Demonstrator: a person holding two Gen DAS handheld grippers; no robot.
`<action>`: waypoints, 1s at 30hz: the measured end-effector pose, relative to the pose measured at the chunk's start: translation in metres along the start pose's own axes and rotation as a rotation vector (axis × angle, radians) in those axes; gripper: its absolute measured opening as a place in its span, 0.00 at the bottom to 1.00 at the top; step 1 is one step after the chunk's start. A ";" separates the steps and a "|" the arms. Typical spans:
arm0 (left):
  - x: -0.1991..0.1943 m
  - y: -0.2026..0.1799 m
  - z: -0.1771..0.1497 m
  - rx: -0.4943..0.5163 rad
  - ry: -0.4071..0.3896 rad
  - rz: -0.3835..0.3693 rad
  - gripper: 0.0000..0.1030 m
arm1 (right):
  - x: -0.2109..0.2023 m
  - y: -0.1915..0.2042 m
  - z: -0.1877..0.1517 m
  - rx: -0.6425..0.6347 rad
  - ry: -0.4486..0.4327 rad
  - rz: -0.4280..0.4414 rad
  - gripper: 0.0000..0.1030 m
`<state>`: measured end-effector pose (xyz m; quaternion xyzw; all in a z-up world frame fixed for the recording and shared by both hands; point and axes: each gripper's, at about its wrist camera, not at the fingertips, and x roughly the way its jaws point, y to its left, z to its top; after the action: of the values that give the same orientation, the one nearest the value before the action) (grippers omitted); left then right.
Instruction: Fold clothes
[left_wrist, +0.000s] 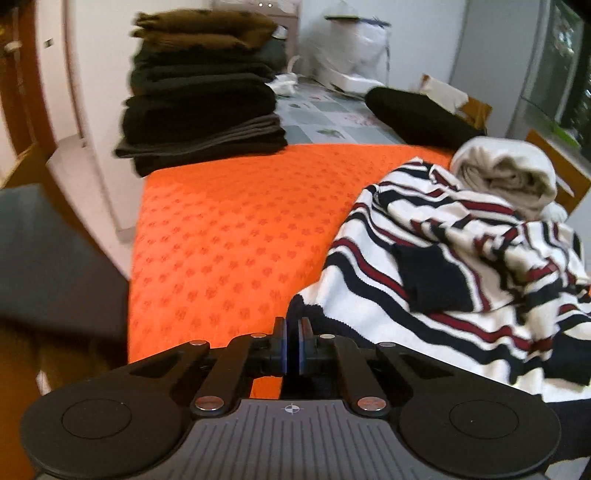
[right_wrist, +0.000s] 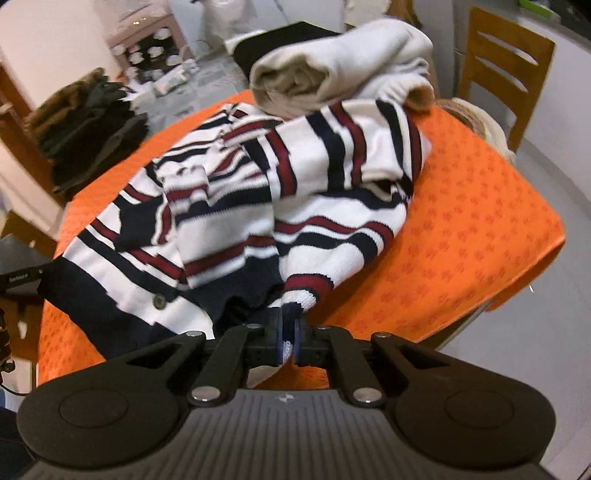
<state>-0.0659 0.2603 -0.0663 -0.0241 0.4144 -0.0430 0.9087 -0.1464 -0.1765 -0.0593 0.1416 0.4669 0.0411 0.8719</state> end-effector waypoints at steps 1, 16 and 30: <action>-0.011 -0.005 -0.007 -0.014 0.001 0.007 0.07 | -0.007 -0.004 0.003 -0.018 0.002 0.013 0.06; -0.132 -0.089 -0.126 -0.194 0.073 0.090 0.07 | -0.071 -0.107 -0.015 -0.186 0.080 0.112 0.06; -0.118 -0.078 -0.101 -0.217 0.005 0.060 0.51 | -0.054 -0.119 -0.011 -0.218 0.111 0.053 0.28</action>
<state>-0.2240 0.1939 -0.0379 -0.1100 0.4194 0.0295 0.9006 -0.1931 -0.2986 -0.0563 0.0558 0.5031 0.1226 0.8537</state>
